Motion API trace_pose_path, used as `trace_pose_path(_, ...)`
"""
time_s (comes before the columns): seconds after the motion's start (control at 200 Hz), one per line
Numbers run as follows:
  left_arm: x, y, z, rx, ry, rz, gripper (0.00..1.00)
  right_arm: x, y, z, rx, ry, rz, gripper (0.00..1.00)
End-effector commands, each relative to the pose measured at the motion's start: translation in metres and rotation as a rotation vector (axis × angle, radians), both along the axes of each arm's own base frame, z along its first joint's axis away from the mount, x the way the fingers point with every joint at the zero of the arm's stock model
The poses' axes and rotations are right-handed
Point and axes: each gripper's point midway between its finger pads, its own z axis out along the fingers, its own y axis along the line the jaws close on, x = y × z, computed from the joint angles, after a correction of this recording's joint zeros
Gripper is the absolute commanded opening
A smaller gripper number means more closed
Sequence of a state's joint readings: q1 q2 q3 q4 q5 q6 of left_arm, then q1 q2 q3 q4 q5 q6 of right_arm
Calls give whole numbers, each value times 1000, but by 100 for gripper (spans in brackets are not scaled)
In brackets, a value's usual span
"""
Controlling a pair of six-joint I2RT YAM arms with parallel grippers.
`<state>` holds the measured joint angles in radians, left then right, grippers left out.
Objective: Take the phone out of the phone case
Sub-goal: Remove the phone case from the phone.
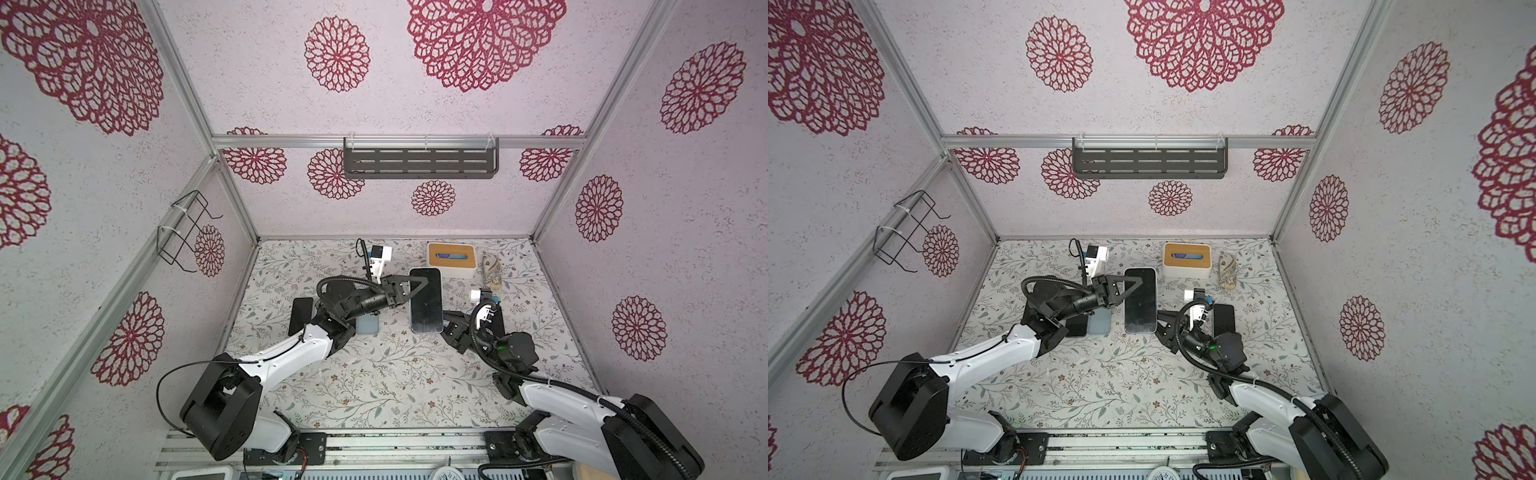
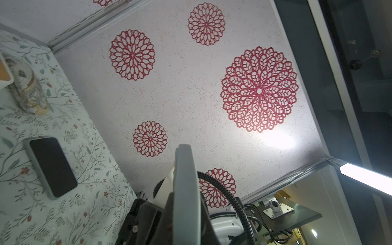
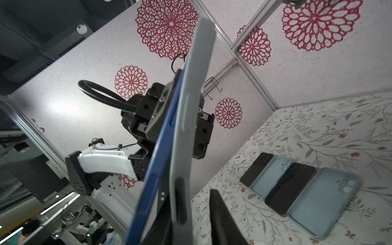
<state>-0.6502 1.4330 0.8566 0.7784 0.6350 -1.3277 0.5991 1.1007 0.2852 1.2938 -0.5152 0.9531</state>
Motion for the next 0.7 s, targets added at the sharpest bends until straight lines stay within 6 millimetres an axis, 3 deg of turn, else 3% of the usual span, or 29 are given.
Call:
trace_pose_path(0.0,1,-1,-32,113,76,10,0,4,-9,15,59,12,-26,14)
trace_pose_path(0.085,11,-2,-60,170,132,41,0,2,-7,7,55,59,-5,0)
trace_pose_path(0.17,19,-4,-86,196,173,69,2,0,-7,-10,23,112,-4,0)
trace_pose_path(0.33,28,-8,-142,241,245,91,42,4,-17,-53,-85,227,-91,0)
trace_pose_path(0.53,33,-20,-187,264,263,93,63,8,-27,-103,-218,366,-182,0)
trace_pose_path(0.696,36,-19,-201,268,258,113,78,11,-32,-136,-284,442,-223,0)
